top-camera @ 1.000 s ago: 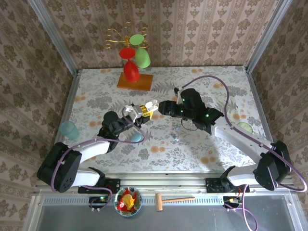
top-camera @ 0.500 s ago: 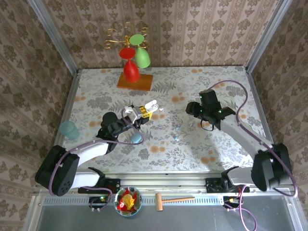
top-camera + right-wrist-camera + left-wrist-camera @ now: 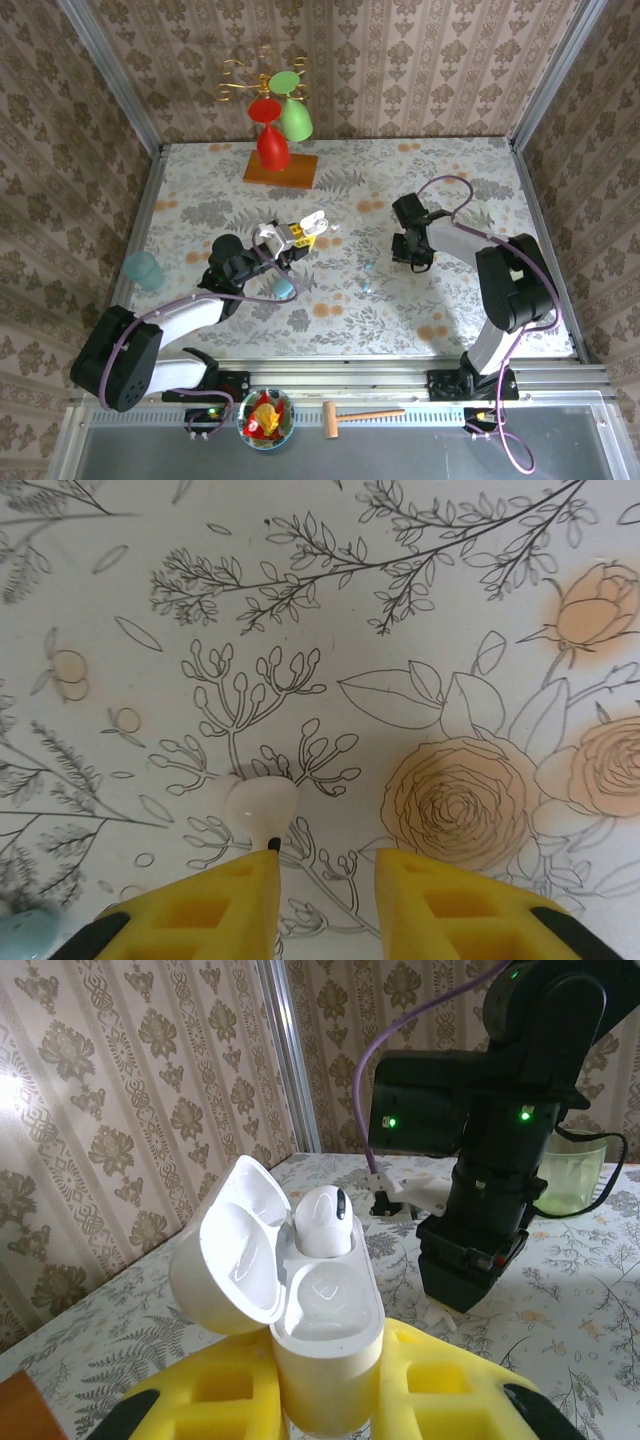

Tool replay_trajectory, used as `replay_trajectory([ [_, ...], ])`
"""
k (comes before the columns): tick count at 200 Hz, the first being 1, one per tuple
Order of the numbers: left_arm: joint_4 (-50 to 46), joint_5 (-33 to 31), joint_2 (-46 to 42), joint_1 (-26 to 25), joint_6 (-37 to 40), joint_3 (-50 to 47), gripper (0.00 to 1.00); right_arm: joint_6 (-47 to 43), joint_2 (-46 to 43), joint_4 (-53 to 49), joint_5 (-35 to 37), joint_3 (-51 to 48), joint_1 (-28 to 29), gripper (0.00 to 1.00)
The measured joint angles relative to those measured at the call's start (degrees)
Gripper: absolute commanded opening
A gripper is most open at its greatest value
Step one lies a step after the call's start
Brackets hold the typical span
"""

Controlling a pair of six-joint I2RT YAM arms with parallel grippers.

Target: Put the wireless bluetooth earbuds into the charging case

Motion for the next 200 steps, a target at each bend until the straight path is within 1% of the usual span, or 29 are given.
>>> replay_trajectory([
  [38,0.0,0.0,0.0,0.0,0.0,0.0,0.04,-0.2,1.3,0.0,0.0,0.0,0.0,0.23],
  [53,0.0,0.0,0.0,0.0,0.0,0.0,0.04,-0.2,1.3,0.0,0.0,0.0,0.0,0.24],
  [75,0.0,0.0,0.0,0.0,0.0,0.0,0.04,-0.2,0.6,0.0,0.0,-0.2,0.0,0.27],
  [102,0.0,0.0,0.0,0.0,0.1,0.0,0.04,-0.2,-2.7,1.0,-1.0,-0.5,0.0,0.35],
  [115,0.0,0.0,0.0,0.0,0.1,0.0,0.04,-0.2,-3.0,1.6,-1.7,0.2,0.0,0.37],
  [168,-0.1,0.0,-0.6,0.0,0.1,-0.5,0.04,-0.2,3.8,2.0,-4.1,6.3,0.0,0.38],
  [200,-0.1,0.0,-1.5,0.0,0.1,-0.9,0.04,-0.3,7.2,2.0,-4.4,7.2,0.0,0.33],
])
